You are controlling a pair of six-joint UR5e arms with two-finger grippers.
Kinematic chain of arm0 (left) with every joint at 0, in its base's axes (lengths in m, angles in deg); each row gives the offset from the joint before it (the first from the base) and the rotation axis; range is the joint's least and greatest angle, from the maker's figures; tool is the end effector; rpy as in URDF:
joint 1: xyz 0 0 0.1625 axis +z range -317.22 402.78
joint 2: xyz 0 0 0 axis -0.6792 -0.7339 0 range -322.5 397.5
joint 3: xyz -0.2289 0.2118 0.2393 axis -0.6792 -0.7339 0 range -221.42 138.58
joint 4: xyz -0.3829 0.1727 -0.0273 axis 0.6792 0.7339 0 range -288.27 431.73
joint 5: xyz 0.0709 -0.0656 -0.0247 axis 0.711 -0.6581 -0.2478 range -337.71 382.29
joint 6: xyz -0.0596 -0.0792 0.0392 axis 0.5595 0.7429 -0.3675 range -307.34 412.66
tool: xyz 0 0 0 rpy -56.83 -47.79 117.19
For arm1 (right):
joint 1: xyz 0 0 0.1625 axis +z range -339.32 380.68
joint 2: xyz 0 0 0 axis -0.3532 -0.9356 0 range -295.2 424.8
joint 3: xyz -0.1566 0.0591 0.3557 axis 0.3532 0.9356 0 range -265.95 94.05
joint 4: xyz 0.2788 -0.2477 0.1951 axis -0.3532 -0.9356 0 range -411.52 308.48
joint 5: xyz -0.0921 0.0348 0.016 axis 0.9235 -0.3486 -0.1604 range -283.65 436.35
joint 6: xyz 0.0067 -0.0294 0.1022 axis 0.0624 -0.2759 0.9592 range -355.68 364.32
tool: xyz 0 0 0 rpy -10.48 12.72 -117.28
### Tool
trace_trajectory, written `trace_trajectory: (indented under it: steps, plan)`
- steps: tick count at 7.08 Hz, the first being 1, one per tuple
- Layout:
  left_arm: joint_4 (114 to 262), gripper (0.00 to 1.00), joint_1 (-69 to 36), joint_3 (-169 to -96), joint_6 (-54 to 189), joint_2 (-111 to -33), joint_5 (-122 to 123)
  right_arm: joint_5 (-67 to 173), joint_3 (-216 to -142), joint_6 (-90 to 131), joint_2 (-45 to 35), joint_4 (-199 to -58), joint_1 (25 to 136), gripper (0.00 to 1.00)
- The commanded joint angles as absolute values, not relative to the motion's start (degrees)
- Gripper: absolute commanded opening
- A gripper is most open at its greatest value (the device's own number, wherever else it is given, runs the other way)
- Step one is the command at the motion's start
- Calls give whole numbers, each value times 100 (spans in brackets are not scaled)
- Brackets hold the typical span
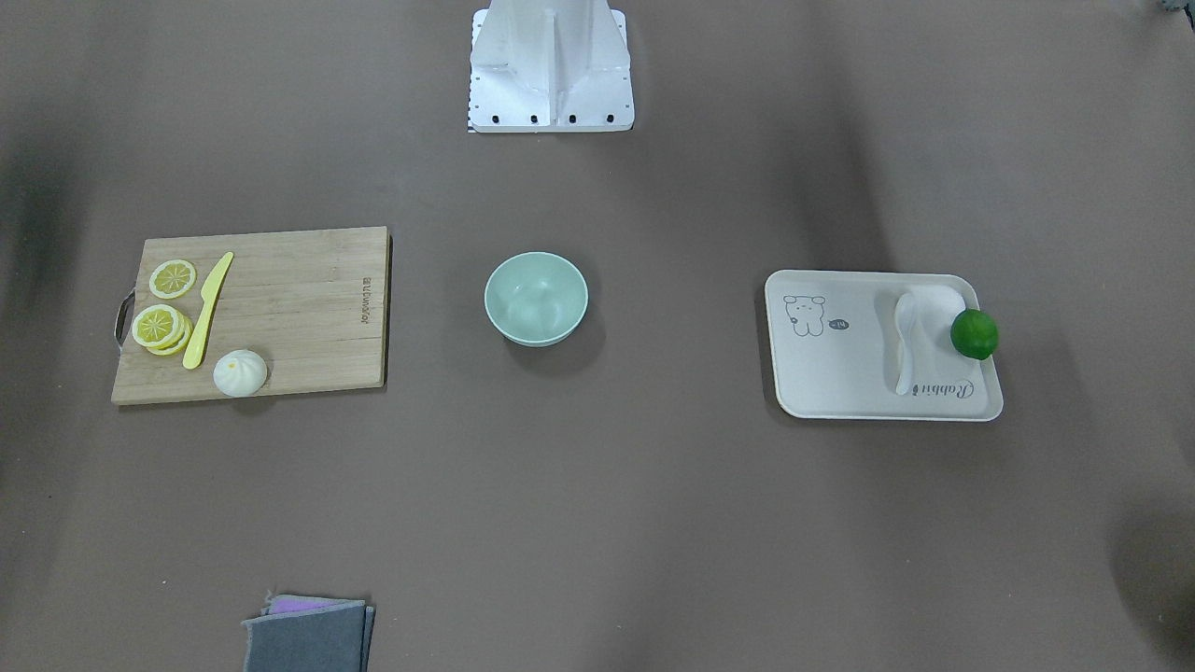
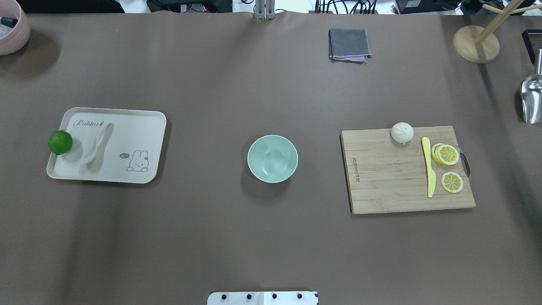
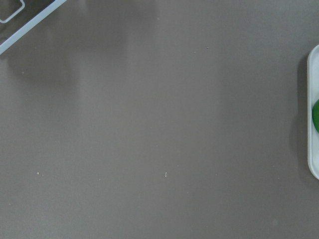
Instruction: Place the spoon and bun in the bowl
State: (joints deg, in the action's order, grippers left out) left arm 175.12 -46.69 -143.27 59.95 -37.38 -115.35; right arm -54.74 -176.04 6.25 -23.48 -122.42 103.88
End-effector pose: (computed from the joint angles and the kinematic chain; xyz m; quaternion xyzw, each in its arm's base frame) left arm -0.0508 -0.4074 0.6179 0.0532 0.4069 -0.0182 0.9118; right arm -0.0003 -0.5364 0.5822 0.1432 -0.3571 -0.1027 0.9173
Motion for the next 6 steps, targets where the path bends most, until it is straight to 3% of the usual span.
trace_trajectory:
  steps: [1, 6]
  plan:
    - [17701, 99, -4669, -14320, 6004, -3782, -11517, -5696, -17586, 625, -2345, -12244, 10391, 100]
    - [17912, 99, -4686, -14242, 5969, -3755, -11543, -5768, -17560, 617, -2397, -12209, 10391, 100]
